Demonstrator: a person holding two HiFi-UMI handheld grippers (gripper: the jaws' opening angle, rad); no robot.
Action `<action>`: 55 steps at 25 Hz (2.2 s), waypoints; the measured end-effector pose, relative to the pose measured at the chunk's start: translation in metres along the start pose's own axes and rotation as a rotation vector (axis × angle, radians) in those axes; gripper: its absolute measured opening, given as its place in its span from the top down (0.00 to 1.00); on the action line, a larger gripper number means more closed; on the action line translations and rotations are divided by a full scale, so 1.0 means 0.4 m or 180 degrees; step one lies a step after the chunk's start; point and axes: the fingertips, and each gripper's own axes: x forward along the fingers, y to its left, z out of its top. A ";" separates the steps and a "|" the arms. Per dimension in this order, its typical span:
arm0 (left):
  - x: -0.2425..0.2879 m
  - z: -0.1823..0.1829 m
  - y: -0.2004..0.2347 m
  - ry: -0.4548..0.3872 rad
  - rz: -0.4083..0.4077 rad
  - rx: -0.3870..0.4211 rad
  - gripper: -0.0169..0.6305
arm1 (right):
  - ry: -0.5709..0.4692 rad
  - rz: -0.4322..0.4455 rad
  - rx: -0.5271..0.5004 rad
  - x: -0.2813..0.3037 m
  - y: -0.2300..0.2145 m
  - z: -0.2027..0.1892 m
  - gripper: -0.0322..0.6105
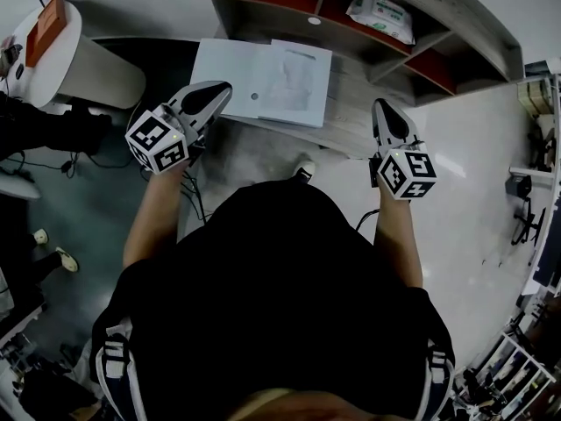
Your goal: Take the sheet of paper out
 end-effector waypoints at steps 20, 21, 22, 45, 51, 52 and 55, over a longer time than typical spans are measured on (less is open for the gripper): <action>0.194 0.004 0.018 -0.0005 0.0241 -0.0013 0.94 | 0.0073 0.0269 -0.0061 0.115 -0.194 0.000 0.93; 0.203 0.004 0.016 -0.0007 0.0257 -0.0020 0.94 | 0.0084 0.0285 -0.0065 0.119 -0.203 -0.001 0.93; 0.212 0.004 0.014 -0.0007 0.0271 -0.0027 0.94 | 0.0094 0.0302 -0.0068 0.123 -0.213 -0.001 0.93; 0.423 0.009 -0.001 0.0148 0.0331 -0.0009 0.94 | 0.0165 0.0543 -0.0021 0.179 -0.380 -0.021 0.93; 0.438 0.004 0.006 0.0159 0.0348 -0.0004 0.94 | 0.0182 0.0589 -0.0019 0.194 -0.385 -0.026 0.93; 0.436 0.003 0.006 0.0157 0.0361 -0.0010 0.94 | 0.0182 0.0602 -0.0023 0.195 -0.383 -0.025 0.93; 0.428 -0.004 0.009 0.0159 0.0391 -0.0037 0.94 | 0.0190 0.0630 -0.0037 0.200 -0.378 -0.024 0.93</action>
